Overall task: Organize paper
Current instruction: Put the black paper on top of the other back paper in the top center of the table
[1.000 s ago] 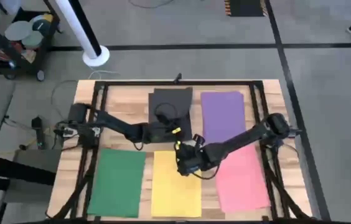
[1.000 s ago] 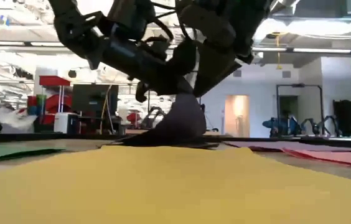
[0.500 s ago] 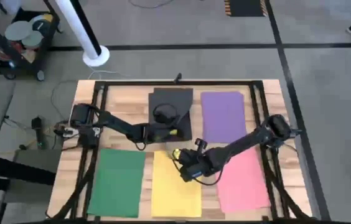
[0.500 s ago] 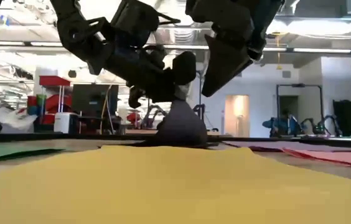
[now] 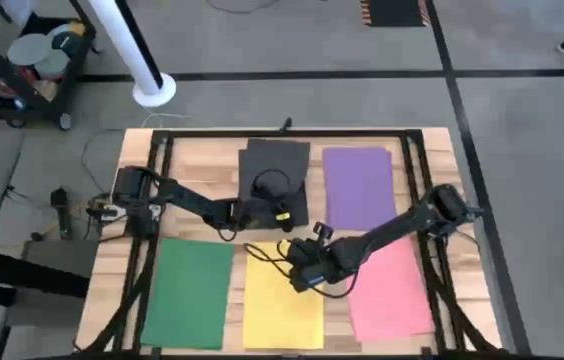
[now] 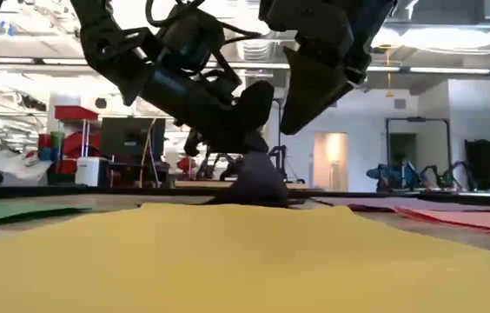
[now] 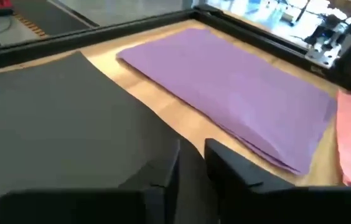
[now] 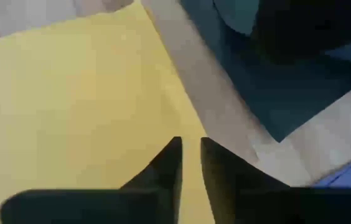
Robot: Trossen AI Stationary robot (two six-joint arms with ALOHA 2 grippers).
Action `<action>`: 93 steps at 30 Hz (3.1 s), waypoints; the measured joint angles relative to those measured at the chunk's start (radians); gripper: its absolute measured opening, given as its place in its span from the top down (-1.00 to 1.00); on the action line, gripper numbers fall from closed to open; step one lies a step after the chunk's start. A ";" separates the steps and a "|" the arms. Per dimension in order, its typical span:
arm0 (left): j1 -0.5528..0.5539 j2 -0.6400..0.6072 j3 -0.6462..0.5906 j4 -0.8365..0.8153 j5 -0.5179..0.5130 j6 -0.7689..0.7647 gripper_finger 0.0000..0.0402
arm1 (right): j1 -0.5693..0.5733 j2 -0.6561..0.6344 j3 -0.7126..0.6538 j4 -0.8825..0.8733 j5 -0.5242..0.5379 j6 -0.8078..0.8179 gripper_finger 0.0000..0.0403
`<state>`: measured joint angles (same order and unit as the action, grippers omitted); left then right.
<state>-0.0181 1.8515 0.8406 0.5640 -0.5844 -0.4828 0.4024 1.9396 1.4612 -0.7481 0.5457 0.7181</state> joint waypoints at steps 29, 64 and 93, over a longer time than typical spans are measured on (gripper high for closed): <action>0.170 -0.294 -0.019 -0.565 0.116 0.112 0.99 | -0.006 0.000 0.000 -0.204 0.142 0.137 0.99; 0.747 -0.361 -0.259 -0.453 0.410 0.119 1.00 | -0.726 -0.002 -0.337 0.429 -0.071 0.093 1.00; 0.770 -0.145 -0.150 -0.337 0.524 0.094 1.00 | -0.816 0.029 -0.296 0.519 -0.199 0.118 1.00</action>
<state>0.7521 1.7069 0.6901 0.2268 -0.0600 -0.3884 -0.4137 1.9690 1.1650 -0.2292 0.3471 0.8364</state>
